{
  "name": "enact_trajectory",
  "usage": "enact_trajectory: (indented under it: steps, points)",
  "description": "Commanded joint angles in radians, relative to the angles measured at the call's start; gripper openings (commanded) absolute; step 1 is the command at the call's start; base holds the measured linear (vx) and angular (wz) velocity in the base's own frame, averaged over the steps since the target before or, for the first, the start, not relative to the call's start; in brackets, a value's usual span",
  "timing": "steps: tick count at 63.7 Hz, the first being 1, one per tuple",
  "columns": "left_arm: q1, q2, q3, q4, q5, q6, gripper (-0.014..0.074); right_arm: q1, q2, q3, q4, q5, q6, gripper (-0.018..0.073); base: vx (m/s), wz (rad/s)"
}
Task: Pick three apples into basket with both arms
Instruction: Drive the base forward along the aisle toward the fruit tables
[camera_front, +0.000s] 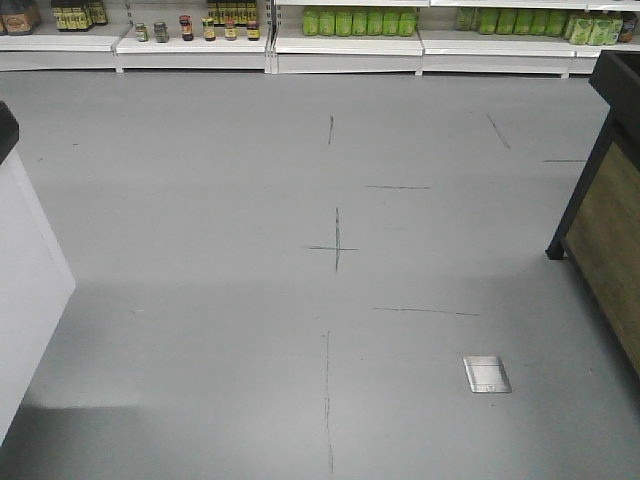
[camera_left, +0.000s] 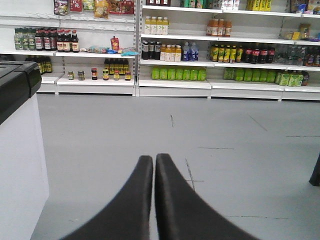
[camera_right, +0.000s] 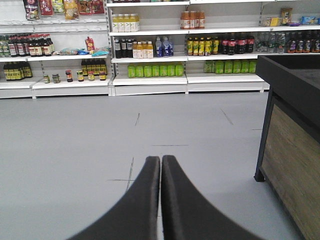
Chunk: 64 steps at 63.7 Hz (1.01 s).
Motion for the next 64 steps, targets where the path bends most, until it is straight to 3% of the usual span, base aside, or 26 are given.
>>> enact_trajectory:
  steps: [1, 64]
  points:
    - [-0.003, -0.016, 0.005, -0.006, -0.079, -0.002, -0.0006, -0.005, -0.014, 0.012, 0.0, -0.078, -0.001, -0.0008, 0.17, -0.01]
    - [-0.003, -0.016, 0.005, -0.006, -0.079, -0.002, -0.0006, -0.005, -0.014, 0.012, 0.0, -0.078, -0.001, -0.0008, 0.1, -0.02]
